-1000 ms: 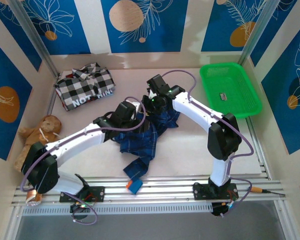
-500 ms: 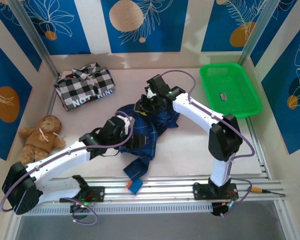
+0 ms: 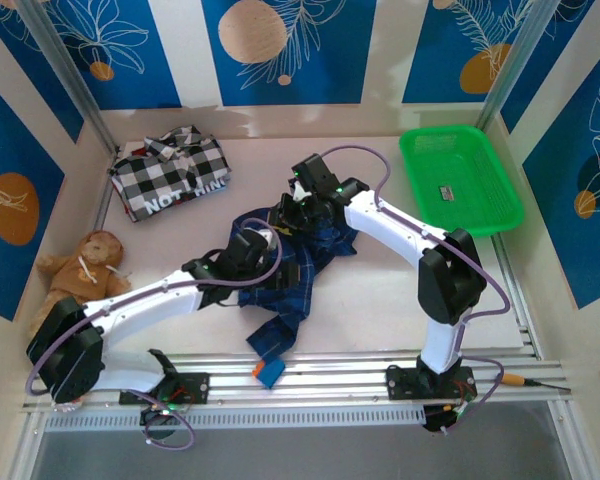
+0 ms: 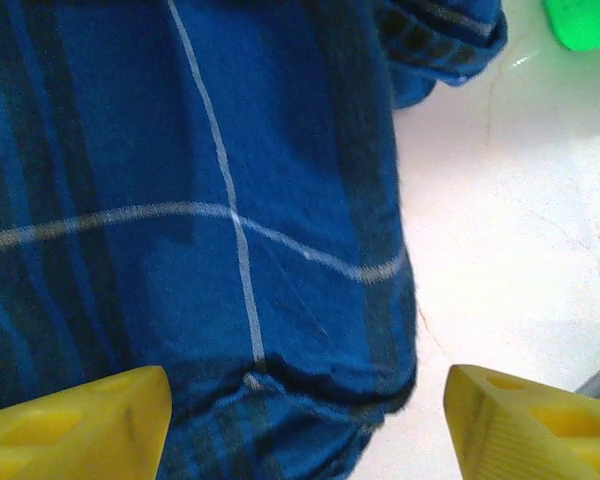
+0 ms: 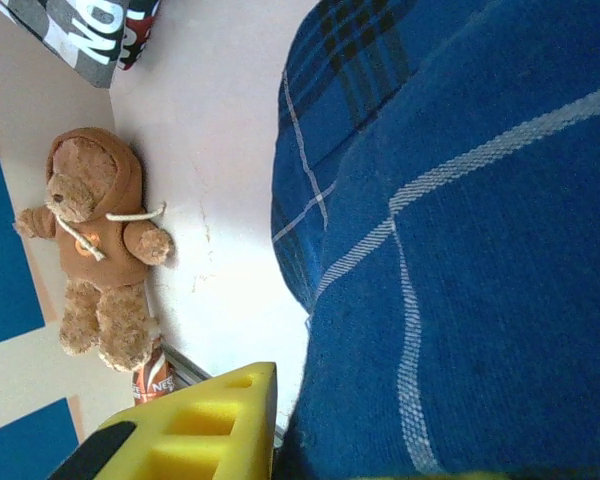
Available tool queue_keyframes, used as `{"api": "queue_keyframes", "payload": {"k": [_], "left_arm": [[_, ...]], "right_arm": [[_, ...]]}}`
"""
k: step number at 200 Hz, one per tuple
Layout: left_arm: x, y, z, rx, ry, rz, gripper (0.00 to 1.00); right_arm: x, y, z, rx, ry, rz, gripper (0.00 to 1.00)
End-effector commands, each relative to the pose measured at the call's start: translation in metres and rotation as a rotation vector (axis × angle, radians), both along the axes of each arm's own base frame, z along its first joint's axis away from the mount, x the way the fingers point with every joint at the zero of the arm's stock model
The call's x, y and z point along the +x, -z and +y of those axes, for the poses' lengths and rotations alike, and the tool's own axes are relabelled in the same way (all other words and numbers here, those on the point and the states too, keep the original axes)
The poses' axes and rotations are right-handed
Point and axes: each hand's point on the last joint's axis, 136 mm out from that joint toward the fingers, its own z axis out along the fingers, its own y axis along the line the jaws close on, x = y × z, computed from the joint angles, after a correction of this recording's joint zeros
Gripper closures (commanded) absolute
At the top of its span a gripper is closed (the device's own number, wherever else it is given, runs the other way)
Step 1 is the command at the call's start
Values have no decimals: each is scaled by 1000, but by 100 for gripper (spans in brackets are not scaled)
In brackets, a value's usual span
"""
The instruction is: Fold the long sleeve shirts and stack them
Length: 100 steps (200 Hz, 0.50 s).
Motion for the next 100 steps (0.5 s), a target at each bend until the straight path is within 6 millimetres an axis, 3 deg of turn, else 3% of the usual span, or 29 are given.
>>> {"api": "queue_keyframes", "payload": {"k": [1, 43, 60, 100], "left_arm": [[17, -13, -8, -3, -37, -65, 34], [28, -10, -7, 74, -25, -102, 75], [31, -15, 1, 119, -21, -124, 87], [46, -54, 47, 164, -75, -195, 94]], "right_arm": [[-14, -21, 7, 62, -28, 2, 78], [-15, -26, -3, 77, -9, 7, 77], [-10, -33, -14, 81, 9, -4, 72], [1, -52, -56, 57, 81, -66, 37]]}}
